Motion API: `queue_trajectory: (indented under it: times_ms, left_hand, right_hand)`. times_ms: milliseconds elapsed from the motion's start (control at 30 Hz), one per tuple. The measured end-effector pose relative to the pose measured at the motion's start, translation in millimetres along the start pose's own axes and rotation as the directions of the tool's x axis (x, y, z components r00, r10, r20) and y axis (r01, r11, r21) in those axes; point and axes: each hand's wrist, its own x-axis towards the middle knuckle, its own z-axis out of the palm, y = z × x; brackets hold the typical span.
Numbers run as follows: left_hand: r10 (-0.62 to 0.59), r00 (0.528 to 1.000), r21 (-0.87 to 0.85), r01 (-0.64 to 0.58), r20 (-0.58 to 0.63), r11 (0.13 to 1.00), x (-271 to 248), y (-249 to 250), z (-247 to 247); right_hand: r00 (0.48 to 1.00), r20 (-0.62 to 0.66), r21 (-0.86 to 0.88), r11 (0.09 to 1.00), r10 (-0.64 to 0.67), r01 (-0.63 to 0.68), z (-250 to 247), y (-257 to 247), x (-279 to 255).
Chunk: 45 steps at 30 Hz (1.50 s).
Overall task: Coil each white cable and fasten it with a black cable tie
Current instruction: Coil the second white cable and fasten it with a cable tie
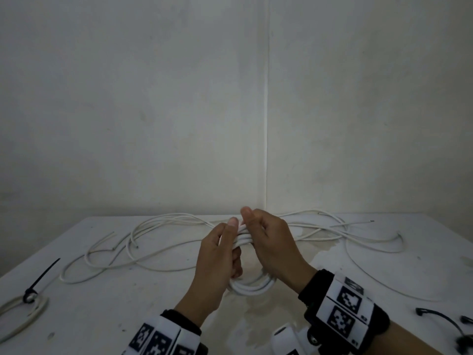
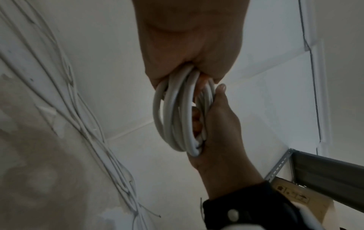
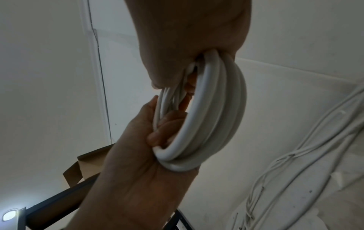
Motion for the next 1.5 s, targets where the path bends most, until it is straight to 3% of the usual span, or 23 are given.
queue_trajectory:
  times_ms: [133, 400, 500, 567, 633, 767, 967, 1133, 1233, 1367, 1500]
  left_hand:
    - [-0.053, 0.998, -0.058, 0.052, -0.015, 0.997, -2.4, -3.0, 0.8]
    - [0.143, 0.988, 0.134, -0.135, -0.052, 0.982, -0.8, -9.9, 5.1]
    - [0.155, 0.981, 0.091, -0.145, -0.114, 0.985, 2.4, -9.8, 2.2]
    - [0.121, 0.977, 0.004, -0.123, -0.177, 0.992, 5.7, -8.0, 0.2]
    - [0.083, 0.974, -0.093, -0.105, -0.211, 0.990, 7.9, -5.5, -0.4]
    - [0.012, 0.982, -0.209, -0.051, -0.186, 0.977, 7.6, -6.2, 2.8]
    - [-0.029, 0.990, -0.156, 0.008, -0.136, 0.988, 7.6, -7.7, -3.8]
    - [0.033, 0.999, 0.055, -0.032, -0.019, 0.998, 8.1, -13.2, -12.6]
    - [0.036, 0.999, 0.131, -0.032, -0.026, 0.991, 5.0, -14.4, -7.9]
    - [0.063, 0.994, 0.135, -0.050, -0.090, 0.990, 4.2, -17.5, 2.1]
    - [0.012, 0.974, -0.004, -0.013, -0.227, 1.000, 5.5, -19.1, 6.7]
  right_hand:
    - [0.999, -0.025, -0.057, 0.998, 0.038, -0.039, 1.4, -0.8, -0.8]
    - [0.992, -0.104, -0.044, 0.996, 0.076, -0.081, 1.4, -1.0, -3.1]
    - [0.987, -0.013, 0.148, 0.977, 0.160, -0.156, -1.0, -4.1, -1.1]
    - [0.965, 0.085, 0.337, 0.904, 0.249, -0.264, -1.8, -8.5, -2.8]
    - [0.953, 0.104, 0.406, 0.862, 0.285, -0.303, 1.2, -9.2, -5.8]
    - [0.971, 0.040, 0.342, 0.910, 0.236, -0.235, 5.0, -2.8, -7.5]
    - [0.951, 0.248, 0.266, 0.931, 0.187, -0.252, -10.6, -5.4, -6.7]
    - [0.938, 0.282, 0.186, 0.947, 0.203, -0.261, -18.9, -1.9, -5.4]
    - [0.919, 0.328, 0.145, 0.950, 0.218, -0.277, -22.2, 1.3, -5.3]
    - [0.935, 0.288, 0.207, 0.940, 0.206, -0.271, -20.3, 2.5, -8.3]
    - [0.970, 0.115, 0.304, 0.922, 0.215, -0.241, -7.8, 3.9, -14.3]
